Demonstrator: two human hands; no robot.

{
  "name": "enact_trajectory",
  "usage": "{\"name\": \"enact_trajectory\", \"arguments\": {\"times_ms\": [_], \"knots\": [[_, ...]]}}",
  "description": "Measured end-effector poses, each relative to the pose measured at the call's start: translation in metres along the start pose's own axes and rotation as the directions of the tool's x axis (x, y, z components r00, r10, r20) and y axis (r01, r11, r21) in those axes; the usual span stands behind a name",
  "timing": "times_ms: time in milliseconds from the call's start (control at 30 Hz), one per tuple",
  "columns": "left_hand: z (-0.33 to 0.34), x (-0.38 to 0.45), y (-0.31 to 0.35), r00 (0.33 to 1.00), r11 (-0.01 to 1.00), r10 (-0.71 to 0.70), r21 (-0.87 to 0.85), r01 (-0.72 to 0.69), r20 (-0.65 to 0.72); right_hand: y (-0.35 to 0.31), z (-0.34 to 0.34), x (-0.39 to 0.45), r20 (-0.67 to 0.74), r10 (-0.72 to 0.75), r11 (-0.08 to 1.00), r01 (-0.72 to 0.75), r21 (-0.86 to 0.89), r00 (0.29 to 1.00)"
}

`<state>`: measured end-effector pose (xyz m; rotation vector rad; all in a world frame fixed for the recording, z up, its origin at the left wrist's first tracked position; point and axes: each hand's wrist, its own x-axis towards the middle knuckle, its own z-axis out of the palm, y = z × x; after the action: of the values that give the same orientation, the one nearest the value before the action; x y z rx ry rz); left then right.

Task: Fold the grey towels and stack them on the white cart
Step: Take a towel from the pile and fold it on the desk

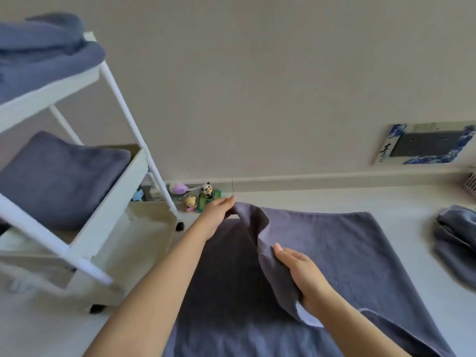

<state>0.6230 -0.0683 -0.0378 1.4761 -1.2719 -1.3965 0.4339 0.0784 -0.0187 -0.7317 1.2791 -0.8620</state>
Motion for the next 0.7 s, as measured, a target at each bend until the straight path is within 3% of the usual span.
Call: {"name": "enact_trajectory", "arguments": {"times_ms": [67,200,233,300,367,433,500,567,633,700], "knots": [[-0.004,-0.004,0.009,0.998,0.995,0.066,-0.070,-0.067,-0.011,0.000,0.011,-0.003,0.015,-0.040,0.999,0.040,0.021,0.999],[-0.019,-0.016,0.011,0.978,0.978,0.095,-0.163,-0.126,-0.188,0.007,0.036,0.000,0.081,-0.083,0.996,0.079,0.050,0.993],[-0.023,-0.024,-0.001,0.976,0.981,0.024,-0.182,-0.065,-0.219,0.015,0.045,0.004,0.096,-0.086,0.996,0.088,-0.012,0.992],[-0.024,-0.043,-0.034,0.946,0.939,-0.258,-0.282,0.197,-0.198,0.036,0.055,0.018,0.106,-0.093,0.962,0.116,-0.246,0.990],[-0.022,-0.071,-0.076,0.844,0.801,-0.534,-0.345,0.490,-0.043,0.062,0.062,0.032,0.102,-0.054,0.904,0.092,-0.417,0.993],[-0.019,-0.096,-0.116,0.763,0.689,-0.632,-0.356,0.632,0.132,0.085,0.063,0.040,0.104,0.022,0.901,0.026,-0.434,0.994],[-0.017,-0.119,-0.143,0.722,0.616,-0.649,-0.391,0.684,0.241,0.098,0.061,0.041,0.132,0.138,0.928,-0.082,-0.363,0.982],[-0.016,-0.131,-0.155,0.738,0.599,-0.633,-0.455,0.659,0.236,0.105,0.056,0.040,0.151,0.218,0.943,-0.168,-0.286,0.964],[-0.015,-0.138,-0.162,0.775,0.643,-0.614,-0.473,0.602,0.151,0.110,0.048,0.037,0.130,0.217,0.943,-0.173,-0.284,0.968],[-0.011,-0.145,-0.166,0.764,0.718,-0.645,-0.349,0.602,-0.009,0.116,0.035,0.034,0.056,0.186,0.928,-0.157,-0.337,0.981]]}}
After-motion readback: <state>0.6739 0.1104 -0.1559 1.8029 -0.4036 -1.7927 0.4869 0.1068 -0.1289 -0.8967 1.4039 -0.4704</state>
